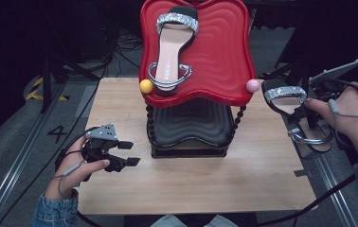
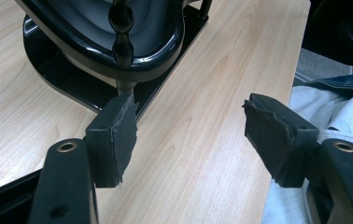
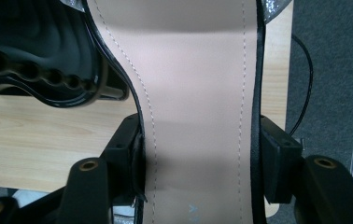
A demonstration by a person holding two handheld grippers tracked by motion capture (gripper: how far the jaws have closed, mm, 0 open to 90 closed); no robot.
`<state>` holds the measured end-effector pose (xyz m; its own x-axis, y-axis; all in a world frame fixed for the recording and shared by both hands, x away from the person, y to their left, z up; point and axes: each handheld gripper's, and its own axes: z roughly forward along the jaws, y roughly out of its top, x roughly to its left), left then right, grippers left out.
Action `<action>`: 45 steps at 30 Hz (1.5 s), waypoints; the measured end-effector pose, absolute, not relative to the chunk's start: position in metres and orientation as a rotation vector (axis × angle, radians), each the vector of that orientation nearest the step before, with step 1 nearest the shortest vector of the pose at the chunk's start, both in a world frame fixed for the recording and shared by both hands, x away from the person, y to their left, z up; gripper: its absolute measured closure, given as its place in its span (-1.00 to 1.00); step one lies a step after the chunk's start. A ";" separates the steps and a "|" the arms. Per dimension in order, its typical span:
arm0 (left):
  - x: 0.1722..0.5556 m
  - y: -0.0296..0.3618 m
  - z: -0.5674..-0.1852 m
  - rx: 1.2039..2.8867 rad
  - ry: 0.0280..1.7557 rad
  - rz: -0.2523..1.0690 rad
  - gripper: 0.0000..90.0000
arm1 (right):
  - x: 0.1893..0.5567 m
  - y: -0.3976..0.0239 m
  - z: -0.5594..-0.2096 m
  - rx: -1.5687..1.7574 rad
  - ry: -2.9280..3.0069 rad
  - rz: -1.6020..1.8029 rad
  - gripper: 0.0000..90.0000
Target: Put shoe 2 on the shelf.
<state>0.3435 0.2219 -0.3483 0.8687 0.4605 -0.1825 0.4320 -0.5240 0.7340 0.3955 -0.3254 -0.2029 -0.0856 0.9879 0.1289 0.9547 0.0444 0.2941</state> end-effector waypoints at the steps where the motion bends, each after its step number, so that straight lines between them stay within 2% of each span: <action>1: 0.344 0.222 -0.348 2.192 0.641 0.043 -0.23 | 0.395 -0.325 -0.198 2.041 2.189 0.469 -0.04; 11: 0.343 0.221 -0.349 2.191 0.651 0.039 -0.24 | 0.396 -0.314 -0.152 2.005 2.162 0.545 -0.04; 21: 0.341 0.225 -0.349 2.178 0.659 0.045 -0.24 | 0.399 -0.296 -0.121 1.970 2.144 0.577 -0.04; 31: 0.336 0.229 -0.350 2.190 0.671 0.053 -0.24 | 0.405 -0.277 -0.102 1.923 2.150 0.588 -0.04; 45: 0.326 0.239 -0.352 2.173 0.710 0.066 -0.25 | 0.419 -0.230 -0.077 1.855 2.186 0.625 -0.04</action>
<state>0.3257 0.2393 -0.3518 0.8388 0.5107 -0.1887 0.4672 -0.4970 0.7313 0.4194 -0.2297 -0.0769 -0.1881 0.9756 0.1130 0.8878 0.1197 0.4443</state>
